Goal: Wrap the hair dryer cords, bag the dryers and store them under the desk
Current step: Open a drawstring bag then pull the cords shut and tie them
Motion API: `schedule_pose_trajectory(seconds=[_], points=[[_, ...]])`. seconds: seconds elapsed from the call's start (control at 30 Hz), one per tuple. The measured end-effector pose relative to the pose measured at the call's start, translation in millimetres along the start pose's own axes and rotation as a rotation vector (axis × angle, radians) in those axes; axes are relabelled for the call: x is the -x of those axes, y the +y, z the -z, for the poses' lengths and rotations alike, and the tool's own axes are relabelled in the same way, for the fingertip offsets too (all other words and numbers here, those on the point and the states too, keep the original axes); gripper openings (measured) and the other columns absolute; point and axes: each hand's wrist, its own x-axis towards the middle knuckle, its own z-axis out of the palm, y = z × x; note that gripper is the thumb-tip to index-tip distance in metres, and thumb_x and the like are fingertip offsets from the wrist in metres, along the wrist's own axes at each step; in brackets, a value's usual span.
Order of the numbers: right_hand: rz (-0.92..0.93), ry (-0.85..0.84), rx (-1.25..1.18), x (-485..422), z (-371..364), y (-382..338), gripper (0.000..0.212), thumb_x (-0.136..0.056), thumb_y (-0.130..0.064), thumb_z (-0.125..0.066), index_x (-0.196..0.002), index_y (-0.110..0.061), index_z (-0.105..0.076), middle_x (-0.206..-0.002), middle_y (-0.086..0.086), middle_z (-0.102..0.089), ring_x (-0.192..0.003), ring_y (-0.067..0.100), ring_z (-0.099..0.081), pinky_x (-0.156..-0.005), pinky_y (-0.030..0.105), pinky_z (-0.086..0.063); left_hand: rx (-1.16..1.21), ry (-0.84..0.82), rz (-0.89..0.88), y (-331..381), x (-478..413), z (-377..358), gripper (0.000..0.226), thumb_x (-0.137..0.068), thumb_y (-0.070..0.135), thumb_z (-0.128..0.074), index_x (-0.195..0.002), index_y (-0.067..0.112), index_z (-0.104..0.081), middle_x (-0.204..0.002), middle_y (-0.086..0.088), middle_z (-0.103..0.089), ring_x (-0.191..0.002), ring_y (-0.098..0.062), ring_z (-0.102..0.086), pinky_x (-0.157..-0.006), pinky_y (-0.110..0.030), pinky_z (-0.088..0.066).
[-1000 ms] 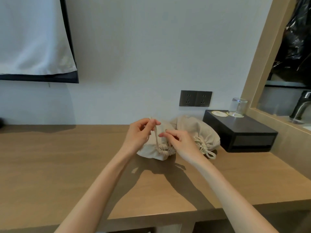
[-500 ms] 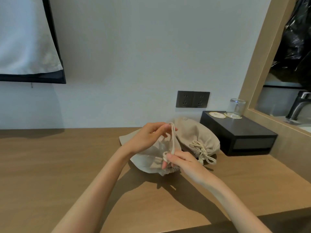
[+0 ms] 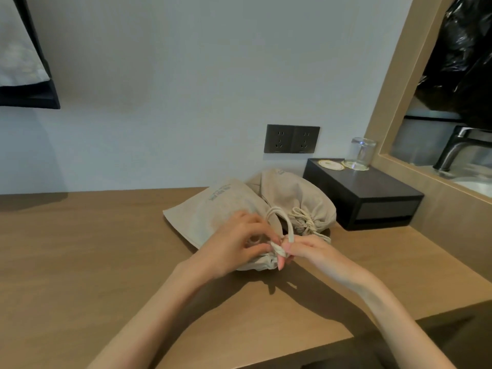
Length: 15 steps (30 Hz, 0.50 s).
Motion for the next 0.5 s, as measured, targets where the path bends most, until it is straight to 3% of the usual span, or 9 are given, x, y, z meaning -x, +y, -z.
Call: schedule_pose_trajectory(seconds=[0.13, 0.23, 0.37, 0.5], points=[[-0.005, 0.077, -0.007, -0.6, 3.9, 5.6, 0.035, -0.097, -0.023, -0.044, -0.079, -0.014, -0.072, -0.078, -0.01, -0.068, -0.081, 0.004, -0.059, -0.081, 0.012, -0.043, -0.068, 0.025, 0.017, 2.2, 3.5, 0.0, 0.02, -0.093, 0.042, -0.047, -0.1, 0.029, -0.061, -0.111, 0.011, -0.054, -0.108, -0.006, -0.039, -0.095, -0.03, -0.038], [-0.022, 0.153, -0.127, -0.3, 6.3, 5.4, 0.036, -0.088, -0.033, -0.049, -0.086, -0.01, -0.075, -0.082, 0.0, -0.071, -0.084, 0.013, -0.062, -0.082, 0.021, -0.047, 0.208, 0.065, 0.097, 12.8, 7.9, 9.7, 0.023, -0.092, 0.047, -0.037, -0.091, 0.029, -0.052, -0.11, 0.013, -0.055, -0.108, -0.005, -0.042, -0.094, -0.017, -0.032], [-0.056, 0.142, -0.296, -1.8, 11.2, 0.6, 0.036, -0.086, -0.028, -0.054, -0.099, 0.0, -0.072, -0.097, 0.004, -0.073, -0.089, 0.012, -0.061, -0.086, 0.027, -0.046, 0.542, 0.114, 0.207, 27.5, 12.1, 23.6, 0.03, -0.092, 0.04, -0.04, -0.083, 0.014, -0.052, -0.08, 0.015, -0.053, -0.079, -0.005, -0.046, -0.07, -0.016, -0.035], [-0.152, 0.157, -0.54, -8.0, 11.5, -5.7, 0.032, -0.081, -0.022, -0.06, -0.105, -0.004, -0.07, -0.098, 0.009, -0.072, -0.08, 0.012, -0.059, -0.077, 0.022, -0.048, 0.67, 0.125, 0.205, 41.4, 14.5, 29.9, 0.028, -0.091, 0.034, -0.045, -0.065, 0.024, -0.045, -0.059, 0.01, -0.038, -0.056, -0.007, -0.033, -0.054, -0.015, -0.028]])
